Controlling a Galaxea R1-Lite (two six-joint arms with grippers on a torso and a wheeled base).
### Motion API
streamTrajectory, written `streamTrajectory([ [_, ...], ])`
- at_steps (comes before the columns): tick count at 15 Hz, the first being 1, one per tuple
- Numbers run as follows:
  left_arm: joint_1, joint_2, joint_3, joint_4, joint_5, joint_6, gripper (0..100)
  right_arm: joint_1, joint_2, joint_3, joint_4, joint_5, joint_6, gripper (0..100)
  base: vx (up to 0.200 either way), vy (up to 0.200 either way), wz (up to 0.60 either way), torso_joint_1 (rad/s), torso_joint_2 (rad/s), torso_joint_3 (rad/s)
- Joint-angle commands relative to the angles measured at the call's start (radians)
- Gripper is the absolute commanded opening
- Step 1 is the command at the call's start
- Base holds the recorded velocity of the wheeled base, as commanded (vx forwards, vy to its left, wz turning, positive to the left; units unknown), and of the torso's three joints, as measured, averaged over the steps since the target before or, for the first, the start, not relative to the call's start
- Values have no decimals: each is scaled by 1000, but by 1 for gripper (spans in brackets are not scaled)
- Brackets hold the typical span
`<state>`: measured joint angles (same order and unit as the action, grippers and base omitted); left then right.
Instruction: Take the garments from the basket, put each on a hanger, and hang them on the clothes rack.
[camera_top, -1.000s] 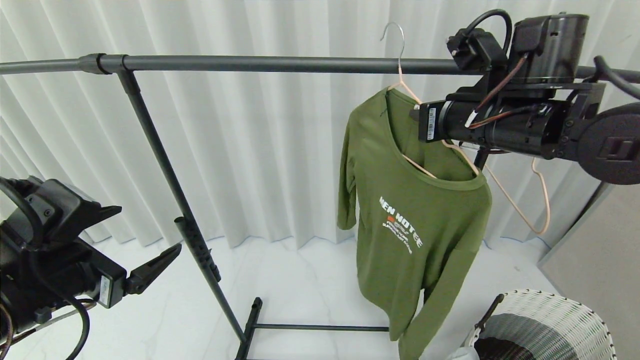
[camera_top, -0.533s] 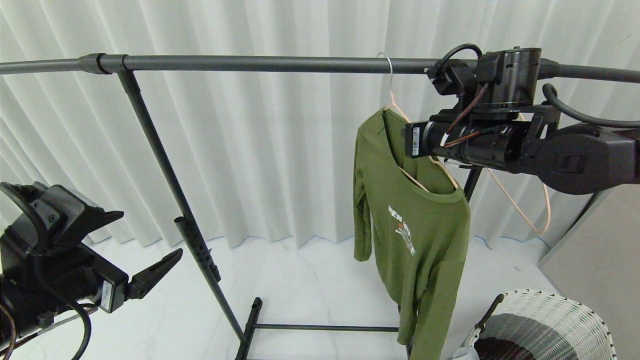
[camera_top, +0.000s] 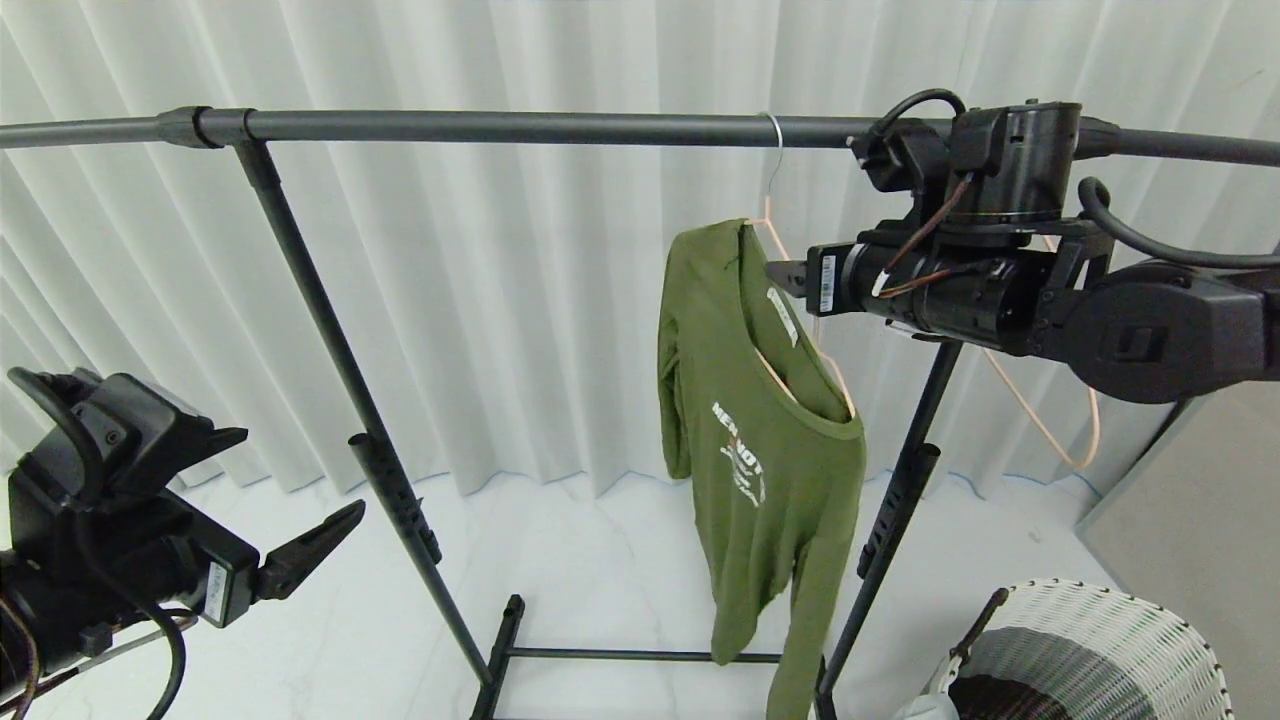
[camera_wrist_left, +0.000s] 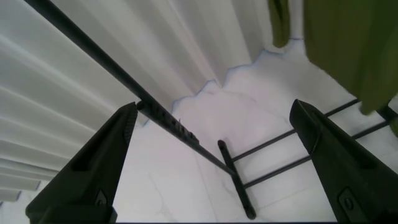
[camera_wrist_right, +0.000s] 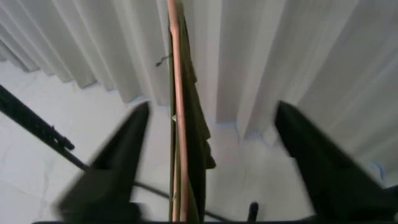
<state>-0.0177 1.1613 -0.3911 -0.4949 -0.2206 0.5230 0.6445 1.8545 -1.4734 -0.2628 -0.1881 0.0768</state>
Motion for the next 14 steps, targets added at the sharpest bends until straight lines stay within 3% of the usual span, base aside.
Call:
streamTrajectory([
  [1, 4, 5, 0, -1, 1, 0, 100, 11, -51, 48, -33, 2, -8, 100, 0, 0, 0, 0, 0, 0],
  [3, 39, 12, 1, -1, 4, 0, 100, 21, -116, 124, -39, -2, -20, 100, 0, 0, 0, 0, 0, 0],
  [7, 113, 14, 0, -2, 29, -1, 100, 9, -276, 355, -73, -5, -221, 100, 0, 0, 0, 0, 0, 0],
  [9, 124, 15, 12, -1, 30, -1, 100, -17, -291, 372, -102, -13, -250, 100, 0, 0, 0, 0, 0, 0],
  [11, 124, 15, 12, -1, 29, -1, 100, -40, -288, 375, -112, -97, -308, 100, 0, 0, 0, 0, 0, 0],
  [14, 124, 5, 21, -1, 29, 0, 100, -42, -282, 375, -138, -136, -316, 100, 0, 0, 0, 0, 0, 0],
])
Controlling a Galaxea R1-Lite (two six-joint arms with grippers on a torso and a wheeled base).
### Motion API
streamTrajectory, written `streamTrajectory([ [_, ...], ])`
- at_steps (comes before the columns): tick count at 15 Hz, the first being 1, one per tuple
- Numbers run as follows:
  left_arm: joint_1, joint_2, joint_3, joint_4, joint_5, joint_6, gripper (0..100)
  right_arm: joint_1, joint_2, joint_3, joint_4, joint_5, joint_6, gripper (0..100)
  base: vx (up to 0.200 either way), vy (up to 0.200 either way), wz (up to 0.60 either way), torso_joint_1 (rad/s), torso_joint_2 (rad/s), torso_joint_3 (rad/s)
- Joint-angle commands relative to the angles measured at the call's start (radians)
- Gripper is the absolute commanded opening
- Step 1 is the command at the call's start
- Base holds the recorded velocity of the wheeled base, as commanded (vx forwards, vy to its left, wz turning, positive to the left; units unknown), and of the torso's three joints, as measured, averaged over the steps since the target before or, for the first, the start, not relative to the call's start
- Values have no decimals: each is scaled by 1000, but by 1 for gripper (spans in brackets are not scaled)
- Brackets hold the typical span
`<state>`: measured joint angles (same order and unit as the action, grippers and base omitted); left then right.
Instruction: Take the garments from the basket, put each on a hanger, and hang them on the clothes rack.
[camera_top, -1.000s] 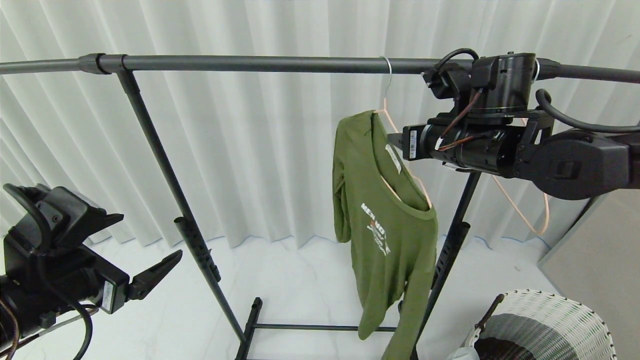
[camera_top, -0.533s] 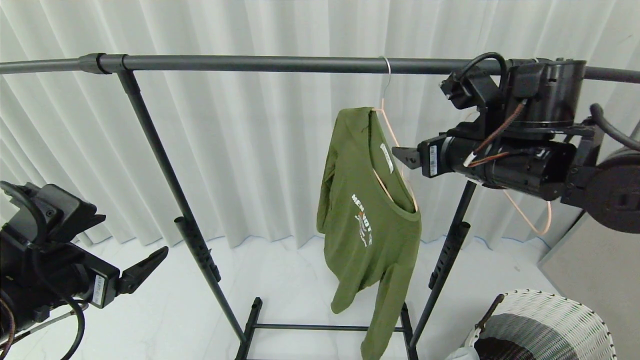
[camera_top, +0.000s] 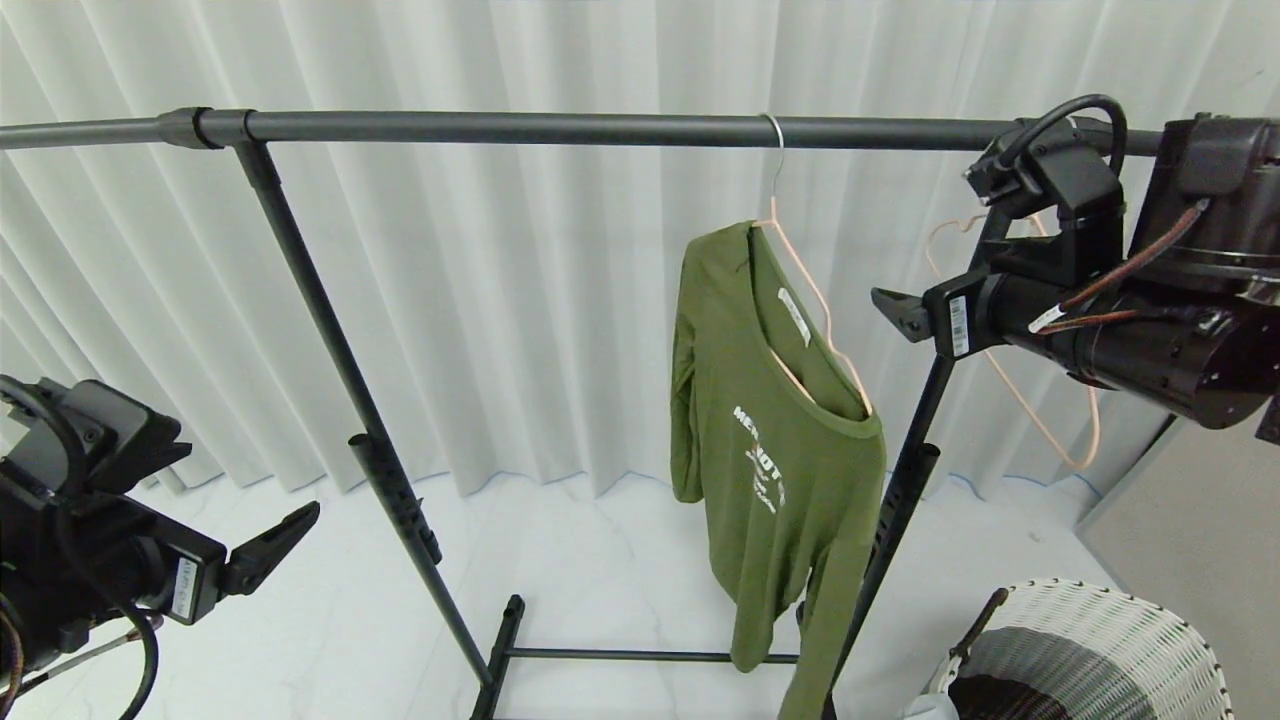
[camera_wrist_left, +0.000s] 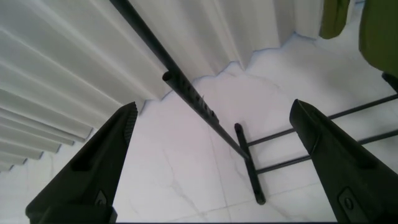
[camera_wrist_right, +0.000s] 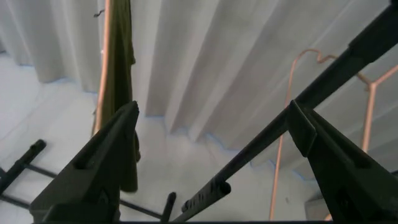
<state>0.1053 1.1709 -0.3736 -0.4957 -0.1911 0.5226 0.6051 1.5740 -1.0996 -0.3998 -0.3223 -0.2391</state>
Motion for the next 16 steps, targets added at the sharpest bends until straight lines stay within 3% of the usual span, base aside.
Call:
streamTrajectory([
  [1, 1, -11, 7, 0, -1, 1, 100, -4, -3, 3, -2, -1, -2, 100, 0, 0, 0, 0, 0, 0],
  [3, 1, -16, 10, 0, 1, 2, 100, -8, -11, 20, -2, -17, -12, 100, 0, 0, 0, 0, 0, 0],
  [12, 1, -19, 12, 0, 1, 1, 100, -53, -3, 29, -1, -46, -60, 100, -200, 0, 0, 1, 3, 2],
  [16, -4, -28, 18, -1, -2, 1, 100, -140, -22, 119, 4, -43, -103, 100, -200, 0, 0, 2, 4, 0],
])
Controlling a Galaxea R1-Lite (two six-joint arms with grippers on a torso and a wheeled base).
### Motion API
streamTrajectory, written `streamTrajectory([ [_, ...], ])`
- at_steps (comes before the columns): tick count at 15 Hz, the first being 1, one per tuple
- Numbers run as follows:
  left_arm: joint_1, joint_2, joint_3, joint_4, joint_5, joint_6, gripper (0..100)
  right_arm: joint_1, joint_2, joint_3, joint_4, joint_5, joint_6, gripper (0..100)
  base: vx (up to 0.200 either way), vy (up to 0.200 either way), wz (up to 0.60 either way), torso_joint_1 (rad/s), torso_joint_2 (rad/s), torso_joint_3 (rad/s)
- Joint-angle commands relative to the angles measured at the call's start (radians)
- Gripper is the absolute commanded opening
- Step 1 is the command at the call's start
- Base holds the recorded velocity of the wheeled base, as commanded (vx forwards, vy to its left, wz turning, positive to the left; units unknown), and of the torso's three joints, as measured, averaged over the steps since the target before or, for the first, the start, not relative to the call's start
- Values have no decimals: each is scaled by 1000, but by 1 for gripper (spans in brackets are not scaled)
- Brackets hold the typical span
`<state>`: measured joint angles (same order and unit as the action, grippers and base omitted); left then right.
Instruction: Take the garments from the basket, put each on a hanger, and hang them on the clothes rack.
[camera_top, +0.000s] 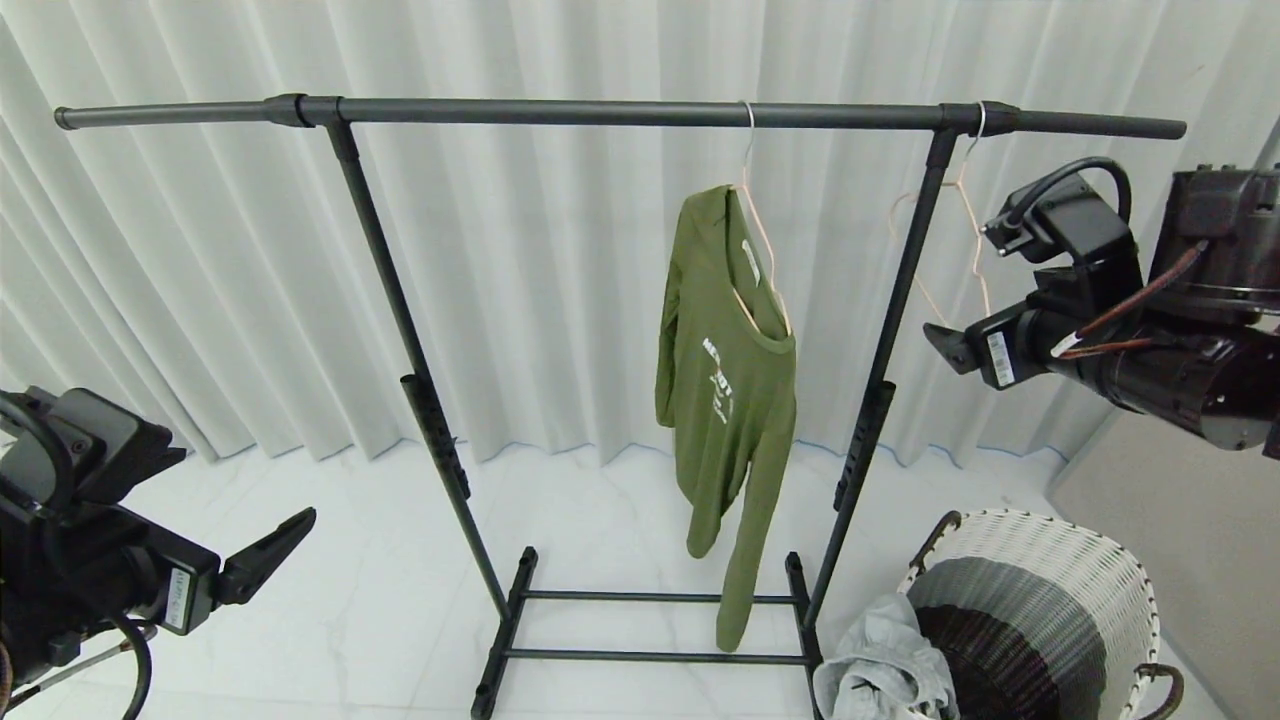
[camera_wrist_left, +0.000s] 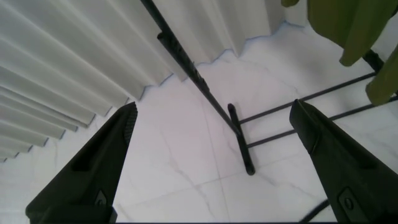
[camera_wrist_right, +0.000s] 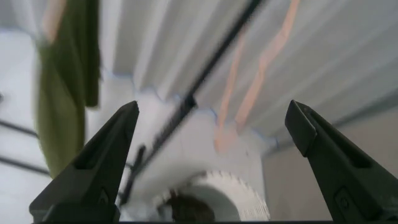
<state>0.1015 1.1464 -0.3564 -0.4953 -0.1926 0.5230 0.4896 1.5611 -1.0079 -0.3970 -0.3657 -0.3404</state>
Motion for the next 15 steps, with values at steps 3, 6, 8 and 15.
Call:
streamTrajectory([
  [3, -14, -19, 4, 0, -4, 0, 100, -59, -58, 155, 29, -1, -28, 100, -67, 0, 0, 2, 1, 1],
  [6, -52, -48, 22, 0, -4, 0, 100, -82, -96, 284, 23, -21, -43, 100, 0, 0, 0, 0, 0, 0],
  [8, -137, -82, 27, 0, 1, -3, 100, -82, -125, 331, 23, -48, -48, 100, 0, 0, 0, 0, 0, 0],
  [15, -177, -100, 66, 0, 54, -80, 100, -128, -225, 476, 21, -87, -43, 100, 0, 0, 0, -138, 357, 217],
])
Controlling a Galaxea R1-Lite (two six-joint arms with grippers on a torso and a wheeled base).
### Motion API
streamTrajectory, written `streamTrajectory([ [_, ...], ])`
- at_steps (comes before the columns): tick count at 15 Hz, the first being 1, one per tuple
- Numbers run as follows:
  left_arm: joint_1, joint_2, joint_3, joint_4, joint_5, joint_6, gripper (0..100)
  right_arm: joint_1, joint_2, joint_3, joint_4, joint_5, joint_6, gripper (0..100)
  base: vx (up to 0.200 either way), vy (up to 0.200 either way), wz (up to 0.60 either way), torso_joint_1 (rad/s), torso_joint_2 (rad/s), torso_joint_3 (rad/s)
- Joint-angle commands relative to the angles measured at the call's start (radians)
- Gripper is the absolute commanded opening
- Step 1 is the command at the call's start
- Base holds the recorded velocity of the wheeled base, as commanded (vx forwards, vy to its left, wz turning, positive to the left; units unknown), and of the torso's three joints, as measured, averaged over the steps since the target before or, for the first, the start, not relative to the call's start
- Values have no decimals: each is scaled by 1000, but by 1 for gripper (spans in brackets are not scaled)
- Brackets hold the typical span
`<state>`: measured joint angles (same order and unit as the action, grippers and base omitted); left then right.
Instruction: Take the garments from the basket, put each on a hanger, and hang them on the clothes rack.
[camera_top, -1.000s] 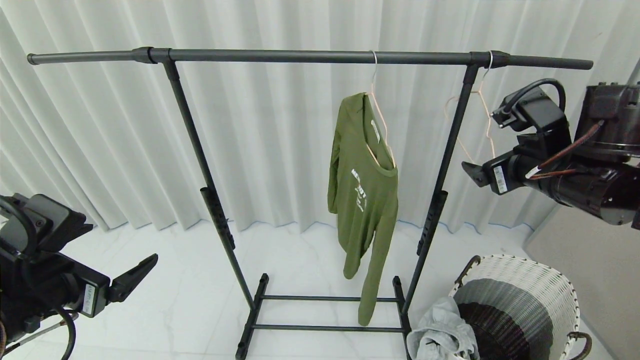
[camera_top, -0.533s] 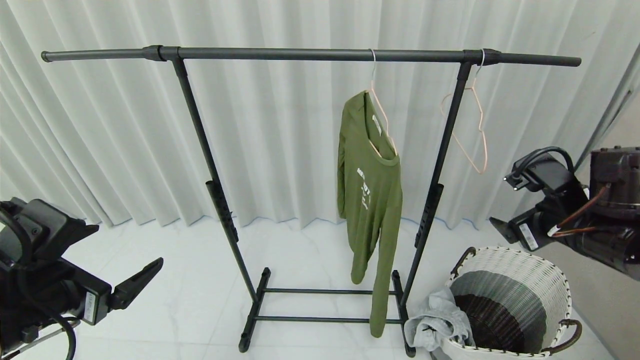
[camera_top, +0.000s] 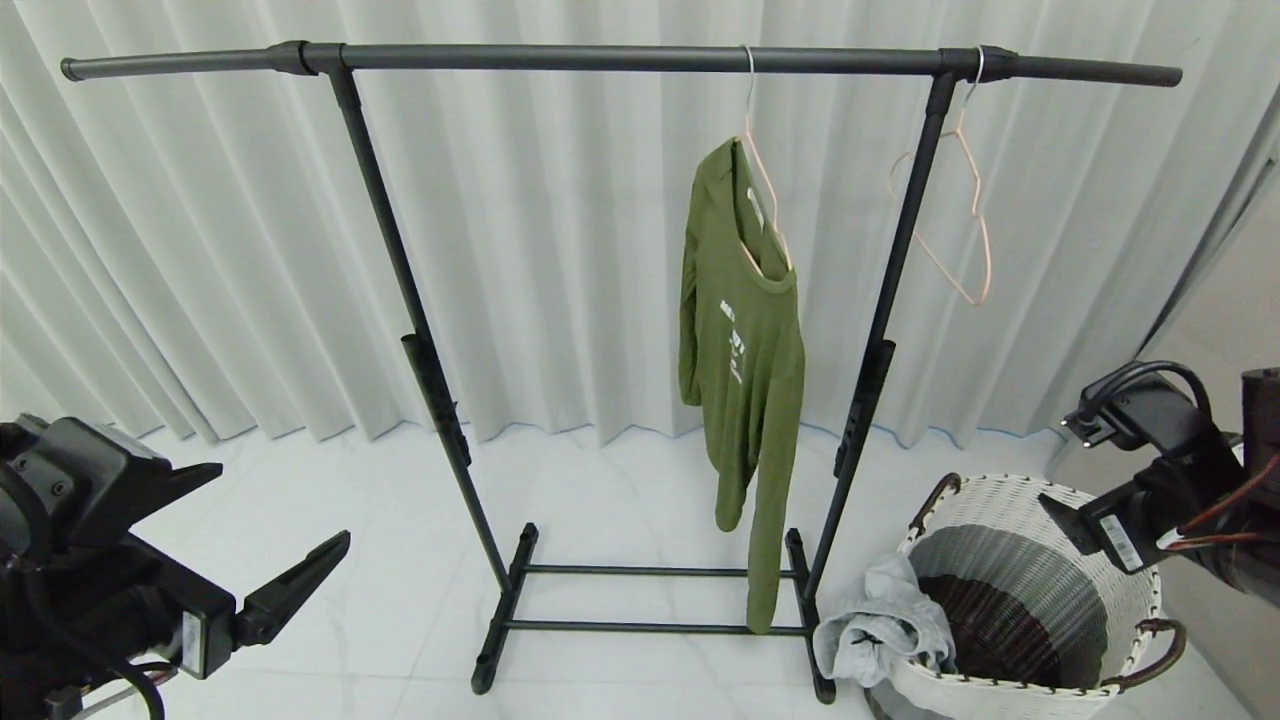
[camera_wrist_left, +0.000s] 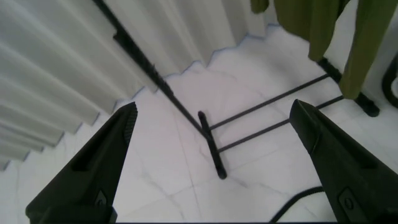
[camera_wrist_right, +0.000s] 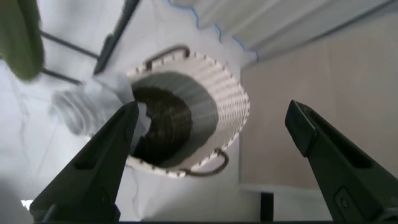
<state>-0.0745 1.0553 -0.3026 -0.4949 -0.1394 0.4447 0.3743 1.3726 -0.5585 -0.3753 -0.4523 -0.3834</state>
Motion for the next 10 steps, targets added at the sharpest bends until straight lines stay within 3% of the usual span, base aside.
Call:
streamTrajectory([
  [1, -1, -12, 16, -1, 7, -3, 100, -17, -41, 32, -1, 0, -2, 100, 0, 0, 0, -173, 476, 305],
  [5, -1, -94, 95, -1, 20, -3, 100, -61, -110, 132, 1, -3, -5, 100, 0, 0, 0, -158, 472, 308],
  [10, -2, -61, 39, -1, 18, -3, 100, -75, -118, 146, 3, -9, -5, 100, 0, 0, 0, -130, 458, 329],
])
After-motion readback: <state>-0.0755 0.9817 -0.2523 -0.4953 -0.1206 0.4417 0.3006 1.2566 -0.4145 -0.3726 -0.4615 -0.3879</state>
